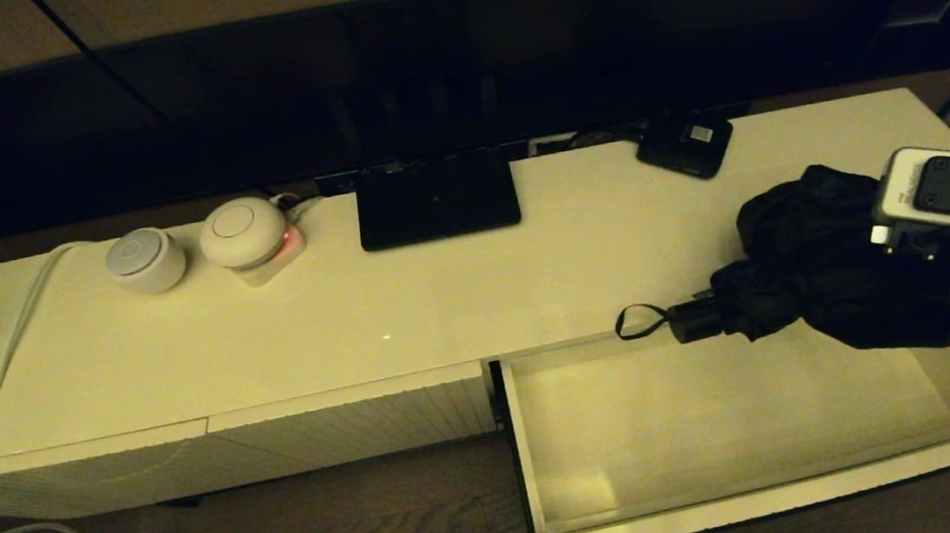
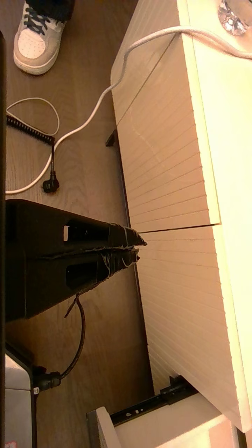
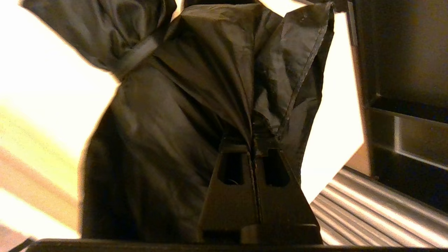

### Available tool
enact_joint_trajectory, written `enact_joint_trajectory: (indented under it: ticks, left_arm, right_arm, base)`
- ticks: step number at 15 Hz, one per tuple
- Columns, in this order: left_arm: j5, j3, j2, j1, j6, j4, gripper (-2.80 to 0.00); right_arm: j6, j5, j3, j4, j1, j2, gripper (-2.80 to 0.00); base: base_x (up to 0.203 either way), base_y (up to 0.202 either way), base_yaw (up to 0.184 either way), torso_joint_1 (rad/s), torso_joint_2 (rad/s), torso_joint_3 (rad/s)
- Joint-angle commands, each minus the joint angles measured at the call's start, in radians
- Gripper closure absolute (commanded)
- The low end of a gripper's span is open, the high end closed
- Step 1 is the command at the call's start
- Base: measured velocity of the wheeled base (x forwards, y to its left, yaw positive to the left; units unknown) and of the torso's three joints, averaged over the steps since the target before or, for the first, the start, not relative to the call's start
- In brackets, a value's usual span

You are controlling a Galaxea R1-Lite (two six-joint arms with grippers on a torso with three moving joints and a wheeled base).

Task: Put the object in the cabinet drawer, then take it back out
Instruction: Take the umbrella out of the drawer and put it on the table

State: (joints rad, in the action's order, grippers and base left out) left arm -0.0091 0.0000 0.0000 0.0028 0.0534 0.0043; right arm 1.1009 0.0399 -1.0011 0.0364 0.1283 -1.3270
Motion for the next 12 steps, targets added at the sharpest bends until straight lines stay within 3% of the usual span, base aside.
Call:
enact_joint_trajectory:
  ticks: [1, 4, 12]
  left_arm:
    - [0.0, 0.003, 0.0, 0.0, 0.0, 0.0, 0.0]
    - [0.0, 0.003, 0.0, 0.0, 0.0, 0.0, 0.0]
    - [0.0, 0.003, 0.0, 0.0, 0.0, 0.0, 0.0]
  right_arm:
    - [0.005, 0.056, -0.003, -0.043, 0.0, -0.07, 0.0]
    - [0.002, 0.143, -0.04, -0.061, 0.002, -0.107, 0.0]
    - [-0.039, 0.15, -0.071, -0.155, 0.05, -0.184, 0.0]
  base:
    - [0.0, 0.0, 0.0, 0.0, 0.0, 0.0]
    - [0.0, 0.0, 0.0, 0.0, 0.0, 0.0]
    - [0.0, 0.0, 0.0, 0.0, 0.0, 0.0]
